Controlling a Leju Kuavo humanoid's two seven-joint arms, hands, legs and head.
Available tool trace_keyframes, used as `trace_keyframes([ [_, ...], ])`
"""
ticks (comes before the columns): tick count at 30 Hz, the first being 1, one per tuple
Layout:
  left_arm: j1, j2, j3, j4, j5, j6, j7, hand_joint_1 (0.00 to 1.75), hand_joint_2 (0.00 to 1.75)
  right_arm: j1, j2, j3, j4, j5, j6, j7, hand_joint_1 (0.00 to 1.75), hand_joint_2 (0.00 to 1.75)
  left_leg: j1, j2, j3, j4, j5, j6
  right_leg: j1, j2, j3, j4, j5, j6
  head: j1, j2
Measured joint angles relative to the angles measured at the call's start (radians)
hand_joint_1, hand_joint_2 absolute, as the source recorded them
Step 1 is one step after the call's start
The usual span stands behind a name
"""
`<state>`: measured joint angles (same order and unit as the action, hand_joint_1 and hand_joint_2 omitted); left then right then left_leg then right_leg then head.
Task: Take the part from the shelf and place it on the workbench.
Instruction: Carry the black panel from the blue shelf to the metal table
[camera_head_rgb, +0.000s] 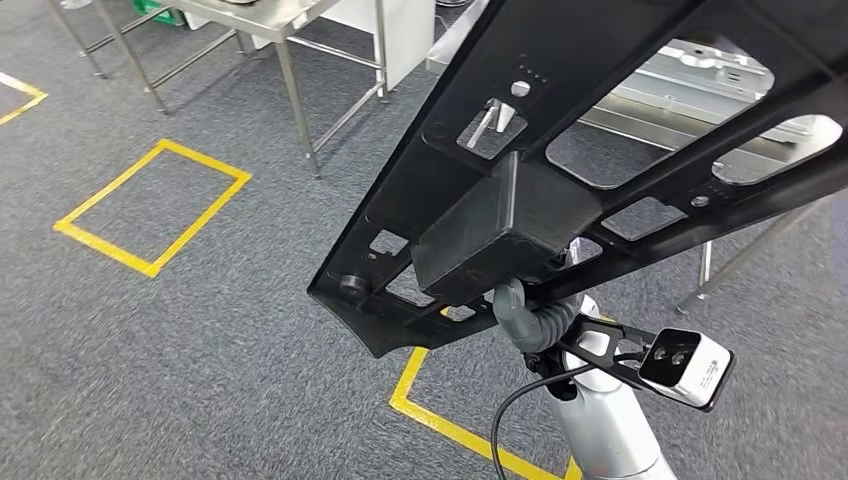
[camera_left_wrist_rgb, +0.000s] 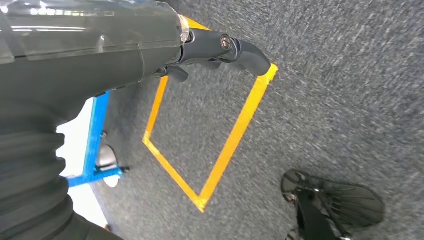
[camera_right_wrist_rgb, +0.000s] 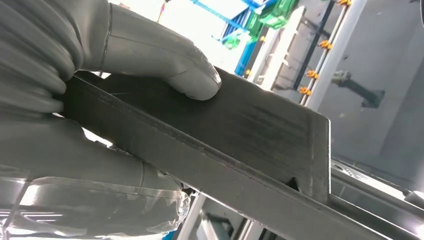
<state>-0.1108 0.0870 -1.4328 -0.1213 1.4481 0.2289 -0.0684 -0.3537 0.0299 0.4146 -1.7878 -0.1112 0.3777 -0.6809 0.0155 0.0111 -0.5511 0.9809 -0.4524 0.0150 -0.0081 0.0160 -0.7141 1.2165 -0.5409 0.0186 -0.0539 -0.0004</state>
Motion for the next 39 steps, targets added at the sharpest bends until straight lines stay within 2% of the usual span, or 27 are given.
trace_keyframes([
  [1, 0.002, 0.0, 0.0, 0.0, 0.0, 0.0, 0.0, 0.0, 1.75, 0.002, 0.0, -0.001, 0.0, 0.0, 0.0, 0.0, 1.75, 1.75, -0.001, 0.013, 0.0, 0.0, -0.001, 0.001, -0.002, -0.003, -0.026, 0.053, -0.017, 0.003, 0.0, 0.0],
  [2, 0.002, 0.0, 0.0, 0.0, 0.0, 0.0, 0.0, 0.0, 1.75, 0.003, -0.001, -0.001, 0.0, 0.0, 0.0, 0.0, 1.75, 1.75, -0.001, 0.025, 0.0, 0.001, -0.002, 0.0, -0.004, -0.006, -0.038, 0.075, -0.017, 0.006, 0.0, 0.0],
  [3, 0.001, 0.0, 0.0, 0.0, 0.0, 0.0, 0.0, 0.0, 1.75, 0.004, -0.001, -0.002, 0.0, 0.001, 0.0, 0.0, 1.75, 1.75, -0.001, 0.037, 0.0, 0.002, -0.004, -0.001, -0.006, -0.009, -0.028, 0.056, 0.002, 0.007, 0.0, 0.0],
  [4, 0.0, 0.0, 0.0, 0.0, 0.0, 0.0, 0.0, 0.0, 1.75, 0.005, -0.002, -0.003, 0.0, 0.002, 0.0, 0.0, 1.75, 1.75, -0.001, 0.048, 0.002, 0.004, -0.007, -0.004, -0.007, -0.019, 0.003, 0.0, 0.034, 0.008, 0.0, 0.0],
  [5, -0.001, 0.0, 0.0, 0.0, 0.0, 0.0, 0.0, 0.0, 1.75, 0.005, -0.002, -0.003, 0.0, 0.004, 0.0, 0.0, 1.75, 1.75, -0.002, 0.057, 0.004, 0.006, -0.011, -0.008, -0.007, -0.041, 0.044, -0.075, 0.064, 0.006, 0.0, 0.0],
  [7, -0.001, 0.0, 0.0, 0.0, 0.0, 0.0, 0.0, 0.0, 1.75, 0.005, -0.002, -0.003, 0.0, 0.007, 0.001, 0.0, 1.75, 1.75, -0.008, 0.074, 0.009, 0.012, -0.02, -0.018, -0.001, -0.083, 0.1, -0.18, 0.096, -0.005, 0.0, 0.0],
  [8, -0.001, 0.0, 0.0, 0.0, 0.0, 0.0, 0.001, 0.0, 1.75, 0.006, -0.002, -0.004, 0.0, 0.007, 0.001, 0.0, 1.75, 1.75, -0.01, 0.082, 0.011, 0.013, -0.023, -0.024, 0.003, -0.092, 0.108, -0.198, 0.097, -0.011, 0.0, 0.0],
  [10, -0.002, 0.001, 0.002, 0.0, 0.0, 0.005, 0.001, 0.0, 1.75, 0.007, -0.002, -0.004, 0.0, 0.007, 0.002, 0.0, 1.75, 1.75, -0.011, 0.101, 0.016, 0.012, -0.027, -0.036, 0.005, -0.07, 0.106, -0.199, 0.098, -0.022, 0.0, 0.0],
  [11, -0.003, 0.003, 0.004, 0.0, 0.0, 0.009, 0.001, 0.0, 1.75, 0.007, -0.003, -0.004, 0.0, 0.008, 0.002, 0.0, 1.75, 1.75, -0.009, 0.097, 0.018, 0.016, -0.033, -0.041, 0.003, -0.059, 0.106, -0.202, 0.1, -0.028, 0.0, 0.0],
  [13, -0.004, 0.01, 0.012, 0.0, 0.0, 0.021, -0.002, 0.0, 1.75, 0.006, -0.003, -0.004, 0.0, 0.009, 0.003, 0.0, 1.75, 1.75, -0.004, 0.057, -0.003, 0.073, -0.072, -0.051, -0.003, -0.037, 0.109, -0.209, 0.106, -0.04, 0.0, 0.0],
  [15, 0.001, 0.027, 0.027, 0.001, 0.0, 0.04, -0.007, 0.0, 1.75, 0.007, -0.002, -0.004, 0.0, 0.009, 0.007, 0.0, 1.75, 1.75, -0.001, 0.01, -0.064, 0.205, -0.138, -0.057, -0.003, -0.014, 0.108, -0.21, 0.108, -0.047, 0.0, 0.0],
  [16, 0.005, 0.038, 0.037, 0.001, 0.0, 0.046, -0.009, 0.0, 1.75, 0.009, -0.002, -0.004, 0.0, 0.009, 0.01, 0.0, 1.75, 1.75, -0.001, 0.002, -0.096, 0.267, -0.16, -0.059, -0.002, 0.0, 0.108, -0.209, 0.109, -0.048, 0.0, 0.0],
  [17, 0.008, 0.048, 0.048, 0.001, 0.0, 0.048, -0.013, 0.0, 1.75, 0.01, -0.002, -0.004, 0.0, 0.008, 0.014, 0.0, 1.75, 1.75, -0.001, -0.002, -0.116, 0.302, -0.164, -0.06, -0.001, 0.014, 0.107, -0.209, 0.109, -0.049, 0.0, 0.0],
  [18, 0.01, 0.058, 0.06, 0.002, 0.0, 0.043, -0.018, 0.0, 1.75, 0.011, -0.002, -0.004, 0.001, 0.007, 0.016, 0.0, 1.75, 1.75, -0.001, -0.003, -0.118, 0.296, -0.146, -0.059, -0.001, 0.028, 0.108, -0.208, 0.109, -0.049, 0.0, 0.0],
  [19, 0.011, 0.066, 0.072, 0.002, 0.0, 0.035, -0.025, 0.0, 1.75, 0.011, -0.003, -0.004, 0.002, 0.005, 0.018, 0.0, 1.75, 1.75, 0.0, -0.008, -0.101, 0.249, -0.11, -0.057, -0.001, 0.042, 0.108, -0.206, 0.109, -0.048, 0.0, 0.0],
  [21, 0.011, 0.076, 0.093, 0.002, 0.0, 0.016, -0.039, 0.0, 1.75, 0.011, -0.003, -0.004, 0.003, 0.001, 0.022, 0.0, 1.75, 1.75, 0.002, -0.044, -0.042, 0.106, -0.039, -0.048, 0.0, 0.066, 0.108, -0.201, 0.108, -0.044, 0.0, 0.0],
  [22, 0.012, 0.079, 0.101, 0.002, 0.0, 0.005, -0.046, 0.0, 1.75, 0.01, -0.003, -0.005, 0.004, -0.001, 0.026, 0.0, 1.75, 1.75, 0.002, -0.062, -0.02, 0.055, -0.021, -0.043, 0.0, 0.078, 0.105, -0.2, 0.109, -0.039, 0.0, 0.0],
  [24, 0.012, 0.079, 0.117, 0.002, 0.0, -0.014, -0.065, 0.0, 1.75, 0.01, -0.004, -0.005, 0.008, -0.002, 0.034, 0.0, 1.75, 1.75, 0.001, -0.074, -0.006, 0.023, -0.019, -0.034, -0.001, 0.098, 0.099, -0.2, 0.114, -0.027, 0.0, 0.0],
  [26, 0.008, 0.076, 0.136, 0.002, 0.0, -0.024, -0.082, 0.0, 1.75, 0.011, -0.004, -0.007, 0.01, -0.002, 0.037, 0.0, 1.75, 1.75, 0.001, -0.054, -0.004, 0.016, -0.012, -0.022, -0.002, 0.106, 0.094, -0.201, 0.117, -0.013, 0.0, 0.0],
  [28, 0.004, 0.071, 0.152, 0.002, 0.0, -0.028, -0.09, 0.0, 1.75, 0.006, -0.005, -0.009, 0.012, -0.002, 0.038, 0.0, 1.75, 1.75, 0.005, -0.031, 0.0, 0.004, -0.003, -0.007, 0.001, 0.065, 0.074, -0.162, 0.088, -0.004, 0.0, 0.0],
  [30, 0.007, 0.068, 0.164, 0.002, 0.0, -0.03, -0.093, 0.0, 1.75, 0.003, -0.006, -0.01, 0.016, -0.003, 0.038, 0.0, 1.75, 1.75, 0.004, -0.005, -0.001, 0.0, -0.001, 0.001, 0.0, 0.011, 0.018, -0.044, 0.024, 0.003, 0.0, 0.0],
  [32, 0.011, 0.067, 0.174, 0.002, 0.0, -0.032, -0.093, 0.0, 1.75, 0.005, -0.007, -0.01, 0.02, -0.003, 0.037, 0.0, 1.75, 1.75, 0.003, 0.021, -0.003, 0.001, -0.002, 0.002, -0.004, -0.004, -0.032, 0.063, -0.014, 0.01, 0.0, 0.0],
  [33, 0.011, 0.067, 0.177, 0.002, 0.0, -0.034, -0.093, 0.0, 1.75, 0.006, -0.008, -0.011, 0.023, -0.004, 0.037, 0.0, 1.75, 1.75, 0.003, 0.033, -0.003, 0.002, -0.003, 0.001, -0.007, -0.007, -0.034, 0.069, -0.007, 0.013, 0.0, 0.0],
  [34, 0.011, 0.066, 0.18, 0.002, 0.0, -0.036, -0.093, 0.0, 1.75, 0.006, -0.008, -0.011, 0.024, -0.005, 0.037, 0.0, 1.75, 1.75, 0.003, 0.044, -0.003, 0.004, -0.004, -0.001, -0.009, -0.013, -0.014, 0.035, 0.017, 0.014, 0.0, 0.0],
  [36, 0.009, 0.065, 0.184, 0.002, 0.0, -0.041, -0.093, 0.0, 1.75, 0.006, -0.008, -0.011, 0.025, -0.006, 0.038, 0.0, 1.75, 1.75, 0.002, 0.062, -0.002, 0.011, -0.011, -0.01, -0.01, -0.049, 0.062, -0.099, 0.071, 0.012, 0.0, 0.0],
  [38, 0.008, 0.064, 0.185, 0.002, 0.0, -0.043, -0.094, 0.0, 1.75, 0.005, -0.008, -0.012, 0.026, -0.006, 0.037, 0.0, 1.75, 1.75, -0.002, 0.074, 0.0, 0.018, -0.019, -0.023, -0.005, -0.076, 0.109, -0.187, 0.093, 0.0, 0.0, 0.0],
  [39, 0.007, 0.064, 0.185, 0.002, 0.0, -0.044, -0.094, 0.0, 1.75, 0.006, -0.008, -0.012, 0.026, -0.005, 0.037, 0.0, 1.75, 1.75, -0.004, 0.079, 0.001, 0.019, -0.021, -0.03, -0.002, -0.077, 0.113, -0.196, 0.091, -0.007, 0.0, 0.0],
])
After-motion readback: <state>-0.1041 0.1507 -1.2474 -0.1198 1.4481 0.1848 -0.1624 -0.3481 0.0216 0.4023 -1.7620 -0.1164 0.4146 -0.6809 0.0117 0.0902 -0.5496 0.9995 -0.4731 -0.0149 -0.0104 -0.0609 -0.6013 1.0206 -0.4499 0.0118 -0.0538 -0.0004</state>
